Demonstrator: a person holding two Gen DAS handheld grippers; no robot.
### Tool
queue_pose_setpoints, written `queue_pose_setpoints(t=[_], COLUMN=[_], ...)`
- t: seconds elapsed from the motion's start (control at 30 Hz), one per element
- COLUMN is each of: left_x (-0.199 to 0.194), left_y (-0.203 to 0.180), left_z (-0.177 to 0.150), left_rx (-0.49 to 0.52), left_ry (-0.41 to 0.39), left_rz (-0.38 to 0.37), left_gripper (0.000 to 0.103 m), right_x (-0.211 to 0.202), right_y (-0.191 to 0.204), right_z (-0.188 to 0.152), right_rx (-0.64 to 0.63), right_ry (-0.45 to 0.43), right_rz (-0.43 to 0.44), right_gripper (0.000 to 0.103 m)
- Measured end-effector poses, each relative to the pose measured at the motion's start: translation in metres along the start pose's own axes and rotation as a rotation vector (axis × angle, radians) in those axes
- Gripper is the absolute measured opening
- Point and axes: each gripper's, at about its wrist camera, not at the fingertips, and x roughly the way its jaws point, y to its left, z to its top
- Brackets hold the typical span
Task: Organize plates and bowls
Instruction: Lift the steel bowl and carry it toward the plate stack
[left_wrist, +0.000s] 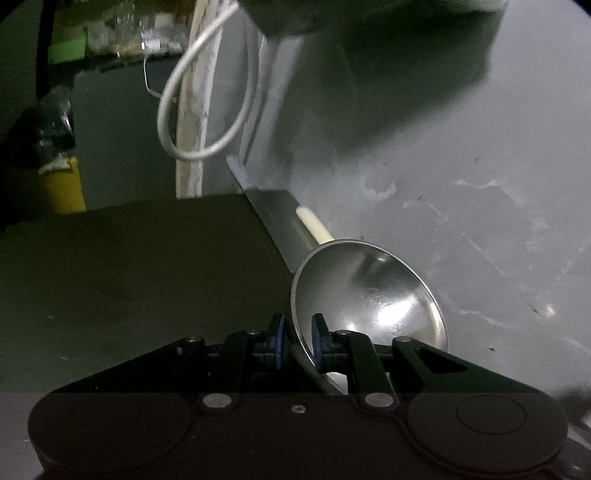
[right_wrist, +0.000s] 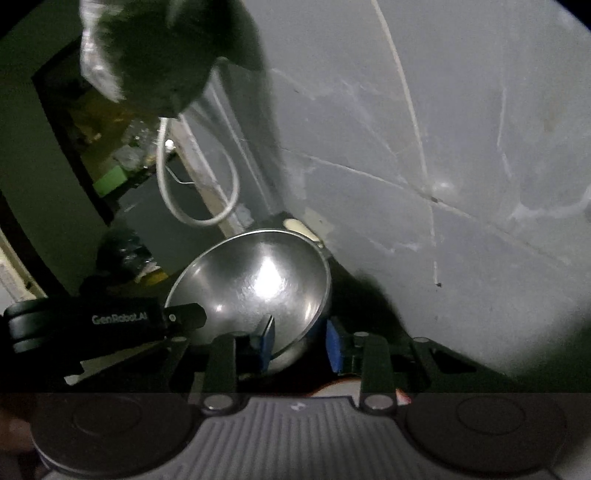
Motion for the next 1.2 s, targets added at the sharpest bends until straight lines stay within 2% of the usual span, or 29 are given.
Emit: queue_pose_setpoints(t=[0.27,0.7,1.2], left_x=[-0.063,-0.143,-0.242], left_y=[0.012,0.03,0.061], left_z=[-0.029,-0.092,-0.187], left_rx=[-0.029,-0.086,-0.19], left_ry=[-0.056,-0.057,-0.043], left_rz=[-0.016,-0.029,-0.047], left_gripper=[0.016,0.016,0.018], right_x=[-0.052,-0.13,-0.22], right_y=[0.025,0.046,0.08], right_z=[-0.018,-0.069,-0.138], right_rx=[-0.069,-0.084,-0.22], right_ry=[-0.022,0.014,0.052], right_rz=[0.036,0.085,0.142], right_gripper=[0.033,0.033,0.033])
